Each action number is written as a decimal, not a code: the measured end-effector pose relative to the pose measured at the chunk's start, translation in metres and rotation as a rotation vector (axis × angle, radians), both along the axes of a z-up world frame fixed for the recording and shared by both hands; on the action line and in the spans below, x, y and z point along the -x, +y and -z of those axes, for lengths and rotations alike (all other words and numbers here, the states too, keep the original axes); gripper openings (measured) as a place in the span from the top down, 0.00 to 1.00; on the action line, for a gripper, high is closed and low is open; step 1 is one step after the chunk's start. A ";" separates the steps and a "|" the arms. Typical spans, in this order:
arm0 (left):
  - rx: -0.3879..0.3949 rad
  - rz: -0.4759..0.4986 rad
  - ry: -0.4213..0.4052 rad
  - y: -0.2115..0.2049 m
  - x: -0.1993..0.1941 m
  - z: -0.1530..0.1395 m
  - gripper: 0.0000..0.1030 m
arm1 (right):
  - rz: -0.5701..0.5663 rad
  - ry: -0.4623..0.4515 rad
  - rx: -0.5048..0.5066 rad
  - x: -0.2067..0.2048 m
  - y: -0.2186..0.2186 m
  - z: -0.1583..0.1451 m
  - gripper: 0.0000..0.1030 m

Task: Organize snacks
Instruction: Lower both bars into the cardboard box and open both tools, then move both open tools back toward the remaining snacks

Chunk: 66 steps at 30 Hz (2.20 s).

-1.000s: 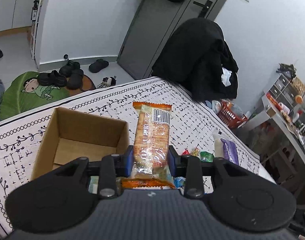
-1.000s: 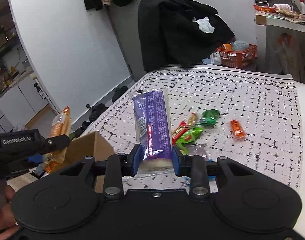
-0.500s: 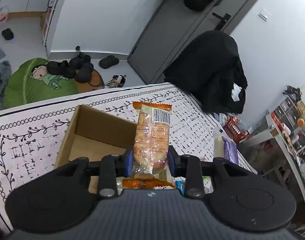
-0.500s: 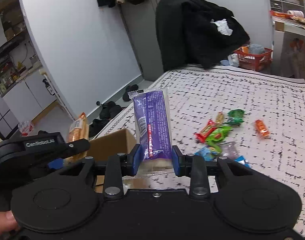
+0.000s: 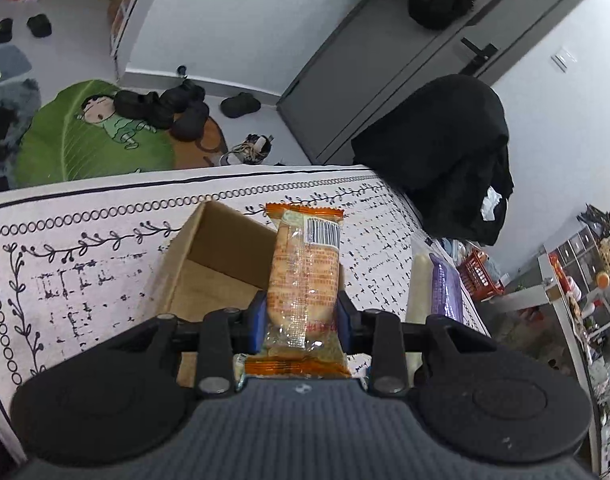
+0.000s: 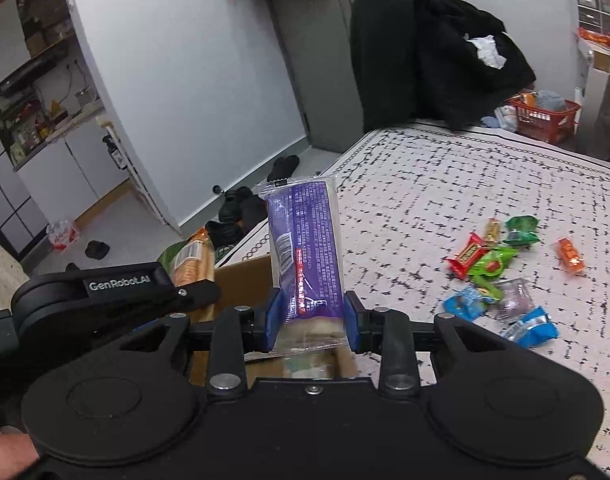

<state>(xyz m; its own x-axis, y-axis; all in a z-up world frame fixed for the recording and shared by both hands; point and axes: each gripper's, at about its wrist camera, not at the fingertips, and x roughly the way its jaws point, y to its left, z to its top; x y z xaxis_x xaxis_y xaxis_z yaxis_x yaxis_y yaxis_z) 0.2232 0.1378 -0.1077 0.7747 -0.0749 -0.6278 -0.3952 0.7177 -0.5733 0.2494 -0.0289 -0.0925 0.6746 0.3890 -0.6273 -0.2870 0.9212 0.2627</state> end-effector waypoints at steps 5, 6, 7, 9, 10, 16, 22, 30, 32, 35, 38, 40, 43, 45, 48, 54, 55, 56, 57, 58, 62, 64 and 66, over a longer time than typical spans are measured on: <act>0.017 -0.037 0.005 0.010 0.003 0.003 0.68 | -0.016 -0.002 0.011 0.001 0.017 -0.001 0.69; 0.012 -0.050 0.007 0.012 0.004 0.002 0.67 | -0.020 -0.002 0.012 0.001 0.020 -0.001 0.69; 0.014 -0.059 0.007 0.014 0.005 0.002 0.66 | -0.026 -0.001 0.014 0.000 0.023 -0.001 0.69; 0.038 -0.067 0.009 0.020 0.006 0.003 0.65 | -0.034 -0.002 0.018 0.000 0.029 0.000 0.69; 0.047 -0.070 0.010 0.022 0.007 0.004 0.64 | -0.038 -0.002 0.020 0.000 0.032 0.000 0.69; 0.068 -0.098 0.016 0.033 0.011 0.006 0.62 | -0.061 0.010 0.022 0.000 0.046 0.001 0.69; 0.065 -0.121 0.032 0.042 0.015 0.009 0.55 | -0.075 0.056 -0.007 -0.004 0.053 0.003 0.58; 0.057 -0.130 0.049 0.043 0.014 0.010 0.32 | -0.030 0.054 0.012 -0.003 0.037 0.002 0.52; 0.058 -0.120 0.050 0.041 0.014 0.009 0.26 | -0.018 0.054 0.020 -0.003 0.029 0.002 0.48; 0.047 -0.107 0.057 0.038 0.011 0.009 0.20 | 0.003 0.060 0.032 -0.004 0.019 0.003 0.48; 0.018 -0.100 0.069 0.033 0.009 0.008 0.18 | 0.022 0.065 0.036 -0.005 0.006 0.003 0.46; 0.005 -0.087 0.067 0.029 0.008 0.006 0.17 | 0.032 0.059 0.043 -0.005 -0.003 0.002 0.41; -0.020 -0.061 0.065 0.019 0.005 0.003 0.13 | 0.051 0.049 0.046 -0.004 -0.017 0.001 0.38; -0.032 -0.040 0.063 0.012 0.004 0.003 0.12 | 0.064 0.048 0.045 -0.005 -0.026 0.001 0.37; -0.051 -0.023 0.060 0.002 0.003 0.002 0.10 | 0.083 0.043 0.047 -0.004 -0.040 0.000 0.32; -0.085 0.009 0.030 -0.013 0.001 -0.003 0.00 | 0.120 0.012 0.056 0.000 -0.065 -0.001 0.16; -0.095 0.015 0.027 -0.017 0.001 -0.004 0.00 | 0.124 0.008 0.058 0.001 -0.069 -0.001 0.14; -0.102 0.021 0.026 -0.020 0.000 -0.004 0.00 | 0.129 0.003 0.059 0.001 -0.073 -0.001 0.13; -0.106 0.027 0.024 -0.023 0.000 -0.004 0.00 | 0.136 -0.004 0.062 0.001 -0.078 -0.002 0.12; -0.111 0.033 0.021 -0.025 0.000 -0.004 0.00 | 0.143 -0.012 0.068 0.001 -0.082 -0.002 0.10; -0.143 0.067 0.006 -0.040 -0.002 -0.008 0.00 | 0.160 -0.044 0.090 0.003 -0.099 -0.001 0.05; -0.160 0.086 -0.004 -0.046 -0.002 -0.010 0.00 | 0.171 -0.047 0.090 0.003 -0.109 0.001 0.04; -0.179 0.100 -0.016 -0.053 -0.002 -0.012 0.00 | 0.184 -0.043 0.091 0.002 -0.120 0.003 0.04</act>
